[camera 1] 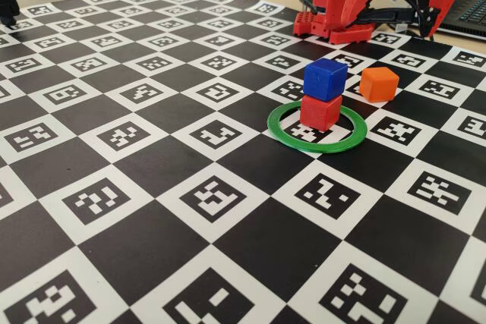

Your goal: Grab the red cube then put it in the green circle then put the blue cube on top and finally the orange cube on top

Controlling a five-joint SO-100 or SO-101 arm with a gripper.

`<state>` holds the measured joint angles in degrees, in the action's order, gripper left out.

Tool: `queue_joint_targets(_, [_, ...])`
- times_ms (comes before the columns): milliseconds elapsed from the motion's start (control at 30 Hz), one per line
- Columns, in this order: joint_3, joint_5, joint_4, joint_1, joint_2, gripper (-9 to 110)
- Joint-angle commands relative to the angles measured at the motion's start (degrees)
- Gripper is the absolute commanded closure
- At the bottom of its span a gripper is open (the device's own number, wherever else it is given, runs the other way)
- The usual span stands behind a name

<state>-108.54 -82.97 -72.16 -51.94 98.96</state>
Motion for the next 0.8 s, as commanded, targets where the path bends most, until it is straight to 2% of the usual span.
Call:
queue_joint_targets(0, [-0.44,-0.44,2.46,1.05,-0.44,46])
queue_joint_targets(300, [-1.49,-2.02,6.33,1.32,-7.03,48])
queue_joint_targets(767, [-5.80,-0.97,11.95,1.85,-8.00,53])
